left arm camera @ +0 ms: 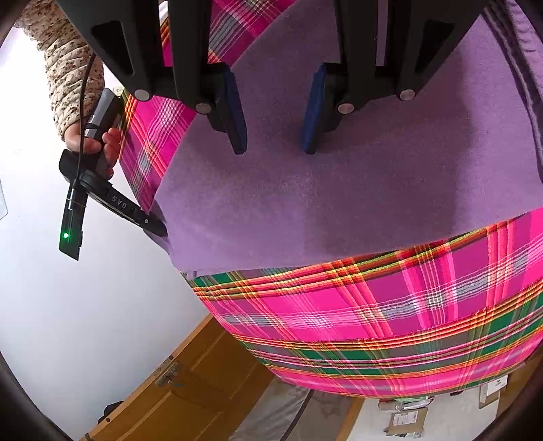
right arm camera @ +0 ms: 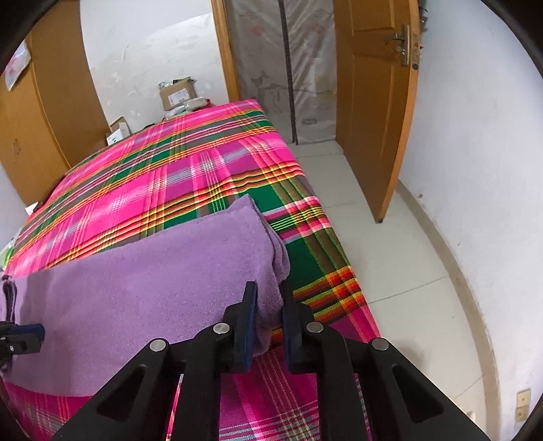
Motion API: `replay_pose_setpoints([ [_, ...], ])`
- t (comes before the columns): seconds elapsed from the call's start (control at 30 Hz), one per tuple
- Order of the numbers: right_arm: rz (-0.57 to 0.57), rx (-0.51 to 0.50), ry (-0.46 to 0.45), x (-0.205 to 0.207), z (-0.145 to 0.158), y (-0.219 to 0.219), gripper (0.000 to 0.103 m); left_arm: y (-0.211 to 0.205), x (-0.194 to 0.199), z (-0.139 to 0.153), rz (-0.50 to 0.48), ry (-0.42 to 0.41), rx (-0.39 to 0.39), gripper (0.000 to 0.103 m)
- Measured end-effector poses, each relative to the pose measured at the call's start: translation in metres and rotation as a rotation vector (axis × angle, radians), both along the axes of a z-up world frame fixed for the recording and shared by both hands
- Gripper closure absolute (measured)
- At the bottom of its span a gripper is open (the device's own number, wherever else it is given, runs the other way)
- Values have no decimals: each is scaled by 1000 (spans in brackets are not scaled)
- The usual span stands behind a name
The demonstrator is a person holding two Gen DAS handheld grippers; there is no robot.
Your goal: Fold clothes
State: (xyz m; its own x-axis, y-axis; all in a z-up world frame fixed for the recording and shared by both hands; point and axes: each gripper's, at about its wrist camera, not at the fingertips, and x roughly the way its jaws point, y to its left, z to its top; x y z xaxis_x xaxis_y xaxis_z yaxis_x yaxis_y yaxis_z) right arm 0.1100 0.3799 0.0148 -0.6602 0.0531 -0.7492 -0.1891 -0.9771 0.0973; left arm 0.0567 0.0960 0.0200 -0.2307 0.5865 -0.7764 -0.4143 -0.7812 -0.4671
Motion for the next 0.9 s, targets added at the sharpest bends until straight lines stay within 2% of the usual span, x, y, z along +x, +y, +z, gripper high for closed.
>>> replay_pose_setpoints([
  [0.27, 5, 6, 78, 11, 20, -10, 90, 4, -1, -4, -19, -55, 81, 69],
  [0.6, 76, 28, 178, 23, 60, -37, 90, 13, -14, -9, -41, -100, 99, 69],
  [0.9, 183, 23, 268, 36, 95, -72, 90, 13, -13, -10, -45, -98, 108, 69],
])
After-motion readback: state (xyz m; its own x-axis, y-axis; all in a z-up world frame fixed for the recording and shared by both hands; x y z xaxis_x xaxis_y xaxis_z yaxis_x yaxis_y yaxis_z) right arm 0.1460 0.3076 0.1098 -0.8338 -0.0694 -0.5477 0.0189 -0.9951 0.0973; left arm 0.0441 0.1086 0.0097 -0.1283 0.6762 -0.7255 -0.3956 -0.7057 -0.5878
